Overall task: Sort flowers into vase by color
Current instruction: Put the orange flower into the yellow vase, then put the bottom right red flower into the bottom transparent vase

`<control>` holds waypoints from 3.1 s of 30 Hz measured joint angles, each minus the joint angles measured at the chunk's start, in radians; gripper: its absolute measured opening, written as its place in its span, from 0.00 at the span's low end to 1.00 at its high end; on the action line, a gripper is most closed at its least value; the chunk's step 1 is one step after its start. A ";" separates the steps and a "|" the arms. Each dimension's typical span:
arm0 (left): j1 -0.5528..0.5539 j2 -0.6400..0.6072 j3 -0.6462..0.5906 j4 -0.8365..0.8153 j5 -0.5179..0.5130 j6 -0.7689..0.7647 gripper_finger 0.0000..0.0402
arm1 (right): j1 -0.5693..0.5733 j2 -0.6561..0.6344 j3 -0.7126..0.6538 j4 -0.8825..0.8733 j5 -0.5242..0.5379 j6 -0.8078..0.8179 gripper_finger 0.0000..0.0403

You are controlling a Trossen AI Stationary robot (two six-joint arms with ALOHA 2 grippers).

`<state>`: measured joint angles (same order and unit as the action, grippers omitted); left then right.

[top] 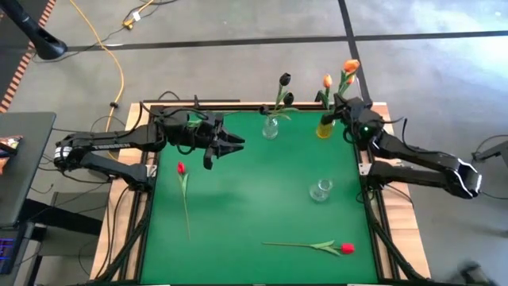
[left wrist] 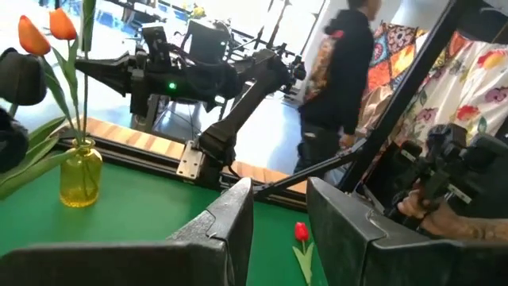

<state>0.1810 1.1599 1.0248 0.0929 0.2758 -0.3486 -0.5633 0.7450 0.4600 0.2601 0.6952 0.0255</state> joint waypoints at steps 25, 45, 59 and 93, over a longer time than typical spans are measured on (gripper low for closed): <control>-0.003 0.000 0.000 -0.040 0.005 -0.041 0.27 | -0.026 0.085 -0.008 -0.082 -0.016 0.026 0.17; -0.004 0.000 0.000 -0.043 0.063 -0.012 0.27 | 0.057 -0.118 0.046 -0.410 -0.224 0.106 0.58; -0.064 0.000 0.000 -0.040 0.139 0.143 0.27 | 0.406 -0.122 0.132 -0.429 -0.328 0.222 0.56; -0.109 0.000 0.000 -0.286 0.146 0.292 0.27 | 1.101 0.771 0.755 -0.503 -0.407 1.193 0.56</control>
<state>0.0723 1.1603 1.0251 -0.1927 0.4218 -0.0568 0.5378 1.5157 1.2147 -0.2430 0.2877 1.2183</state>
